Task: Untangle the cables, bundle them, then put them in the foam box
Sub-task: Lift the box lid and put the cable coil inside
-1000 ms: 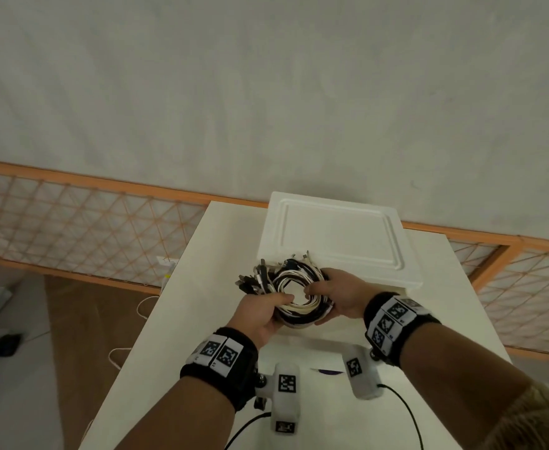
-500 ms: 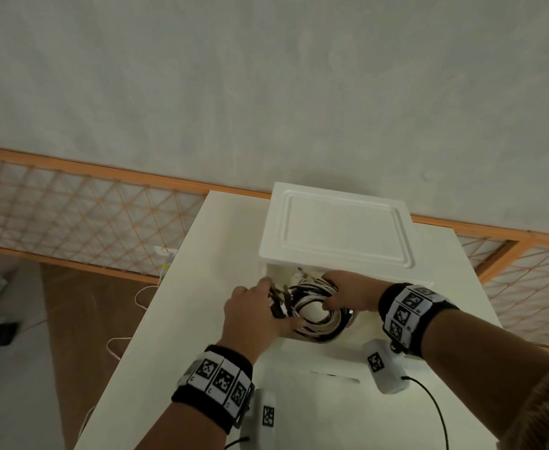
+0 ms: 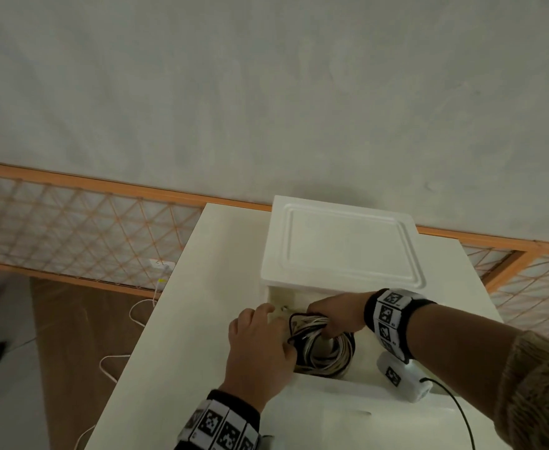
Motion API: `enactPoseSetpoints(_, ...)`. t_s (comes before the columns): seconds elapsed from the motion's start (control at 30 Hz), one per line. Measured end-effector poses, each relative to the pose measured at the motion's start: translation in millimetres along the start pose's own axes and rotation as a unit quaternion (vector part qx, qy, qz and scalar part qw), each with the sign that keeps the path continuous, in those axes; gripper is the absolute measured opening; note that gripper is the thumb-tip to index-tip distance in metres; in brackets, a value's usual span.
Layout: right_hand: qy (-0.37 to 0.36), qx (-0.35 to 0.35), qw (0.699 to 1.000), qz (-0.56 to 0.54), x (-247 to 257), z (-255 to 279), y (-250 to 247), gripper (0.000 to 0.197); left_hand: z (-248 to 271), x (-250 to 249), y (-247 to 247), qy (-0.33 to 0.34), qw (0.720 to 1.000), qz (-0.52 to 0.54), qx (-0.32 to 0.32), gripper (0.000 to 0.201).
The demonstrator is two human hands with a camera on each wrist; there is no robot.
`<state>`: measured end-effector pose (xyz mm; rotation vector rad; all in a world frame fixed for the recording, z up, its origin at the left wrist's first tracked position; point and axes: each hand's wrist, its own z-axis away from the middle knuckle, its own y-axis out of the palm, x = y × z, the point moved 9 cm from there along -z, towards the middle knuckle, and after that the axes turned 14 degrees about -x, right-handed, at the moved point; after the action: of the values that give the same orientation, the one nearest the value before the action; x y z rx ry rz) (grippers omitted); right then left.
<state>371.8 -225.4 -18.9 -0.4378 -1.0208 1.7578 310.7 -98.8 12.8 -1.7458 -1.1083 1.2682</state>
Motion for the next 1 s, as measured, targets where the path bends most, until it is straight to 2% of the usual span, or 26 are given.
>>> enactPoseSetpoints(0.1, -0.013, -0.023, 1.000, 0.002, 3.2, -7.3, -0.1, 0.034, -0.7, -3.2, 3.6, 0.012, 1.000, 0.008, -0.002, 0.034)
enactPoseSetpoints(0.23, 0.047, -0.049, 0.998, 0.007, -7.4, -19.7, 5.5, 0.031, 0.4, -3.6, 4.6, 0.018, 1.000, -0.004, -0.009, 0.031)
enactPoseSetpoints(0.4, 0.100, -0.066, 0.988, 0.095, -6.6, -33.1, 11.9, 0.053, 0.8, -5.1, -1.0, 0.030, 0.999, 0.007, -0.038, 0.026)
enactPoseSetpoints(0.5, 0.115, -0.075, 0.988, 0.067, -7.2, -36.4, 10.7, 0.058, 1.3, -4.4, -3.1, 0.032, 0.998, 0.015, -0.052, 0.025)
enactPoseSetpoints(0.57, 0.095, -0.079, 0.992, -0.001, -3.4, -33.3, 4.1, 0.064, 1.7, -4.0, -3.1, 0.032, 0.998, 0.018, -0.055, 0.025)
enactPoseSetpoints(0.67, 0.064, -0.016, 0.998, -0.020, 0.9, -19.4, 7.0, 0.083, 1.1, -3.7, -5.1, 0.028, 0.997, 0.018, -0.063, 0.026)
enactPoseSetpoints(0.77, 0.017, 0.057, 0.994, 0.092, 1.1, -6.4, 21.6, 0.124, 0.9, -4.4, -6.3, 0.030, 0.997, 0.013, -0.070, 0.026)
enactPoseSetpoints(0.83, -0.012, 0.054, 0.986, 0.157, 1.6, -6.0, 27.0, 0.139, 0.9, -5.0, -5.0, 0.034, 0.997, 0.011, -0.073, 0.025)
enactPoseSetpoints(1.0, -0.053, -0.034, 0.981, 0.183, 23.6, -25.4, 18.5, 0.129, 1.2, -9.1, -8.2, 0.059, 0.993, 0.013, -0.098, 0.014)
